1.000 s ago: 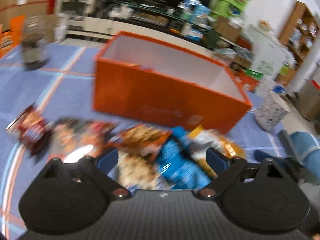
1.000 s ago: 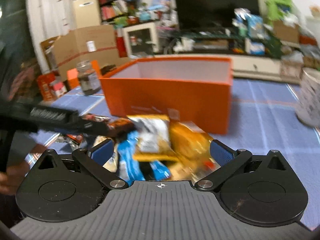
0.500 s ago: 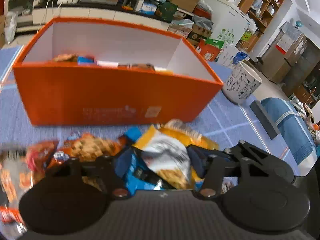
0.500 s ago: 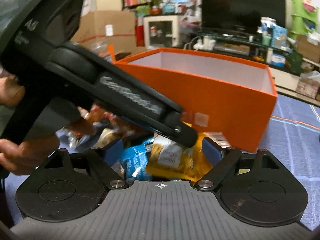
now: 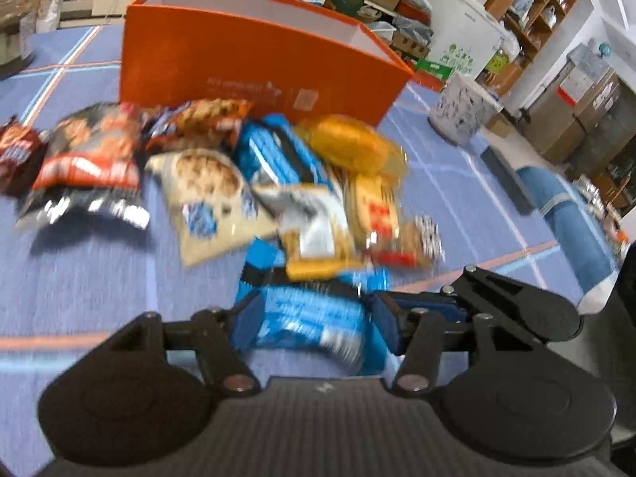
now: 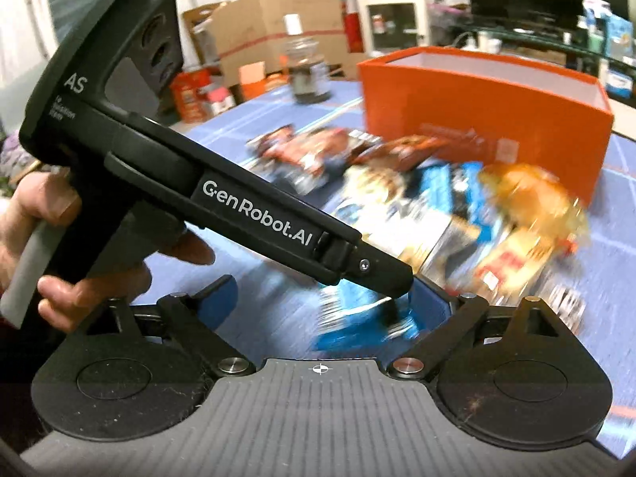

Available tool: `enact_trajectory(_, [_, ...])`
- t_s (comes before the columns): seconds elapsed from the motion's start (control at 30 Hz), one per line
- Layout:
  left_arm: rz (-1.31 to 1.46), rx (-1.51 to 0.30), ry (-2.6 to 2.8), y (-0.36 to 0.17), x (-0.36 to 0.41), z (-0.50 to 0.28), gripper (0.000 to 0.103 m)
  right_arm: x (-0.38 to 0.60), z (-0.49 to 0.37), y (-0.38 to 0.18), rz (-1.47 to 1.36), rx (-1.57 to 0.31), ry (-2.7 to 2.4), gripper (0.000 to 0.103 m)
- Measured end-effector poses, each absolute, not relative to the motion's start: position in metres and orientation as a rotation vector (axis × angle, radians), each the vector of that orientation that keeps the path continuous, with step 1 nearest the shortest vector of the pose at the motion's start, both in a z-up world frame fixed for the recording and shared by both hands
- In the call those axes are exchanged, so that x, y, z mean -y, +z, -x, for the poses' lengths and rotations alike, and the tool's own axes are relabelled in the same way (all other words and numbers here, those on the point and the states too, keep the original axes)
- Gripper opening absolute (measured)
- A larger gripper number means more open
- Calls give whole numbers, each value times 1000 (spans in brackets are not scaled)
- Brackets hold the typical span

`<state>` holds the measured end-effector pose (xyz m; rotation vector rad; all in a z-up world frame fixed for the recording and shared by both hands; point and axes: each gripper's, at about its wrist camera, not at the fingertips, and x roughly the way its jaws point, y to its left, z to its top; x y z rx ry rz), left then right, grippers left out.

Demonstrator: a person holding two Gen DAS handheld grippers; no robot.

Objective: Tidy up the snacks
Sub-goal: 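Reach both tools back into the snack pile toward the blue packets, then grasp the white-and-yellow chip bag with the left tool while the right tool grasps the brown round snack pack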

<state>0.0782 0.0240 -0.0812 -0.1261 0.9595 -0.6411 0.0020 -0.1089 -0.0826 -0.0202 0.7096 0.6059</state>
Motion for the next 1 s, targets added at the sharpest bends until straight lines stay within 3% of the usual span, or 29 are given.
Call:
enact_trajectory(0.03, [104, -936, -607, -79, -26, -70, 66, 110, 2, -84, 27, -715, 628, 86])
enact_trajectory(0.1, [91, -892, -555, -72, -30, -63, 69, 112, 14, -84, 37, -702, 634, 85])
enact_trajectory(0.33, [109, -839, -496, -52, -29, -90, 73, 152, 1, -61, 51, -618, 410, 85])
enact_trajectory(0.7, [118, -846, -481, -59, -3, -104, 80, 216, -55, -98, -62, -766, 84, 87])
enact_trajectory(1.0, [98, -883, -449, -66, 8, -107, 79, 263, -43, -98, -140, -773, -37, 88])
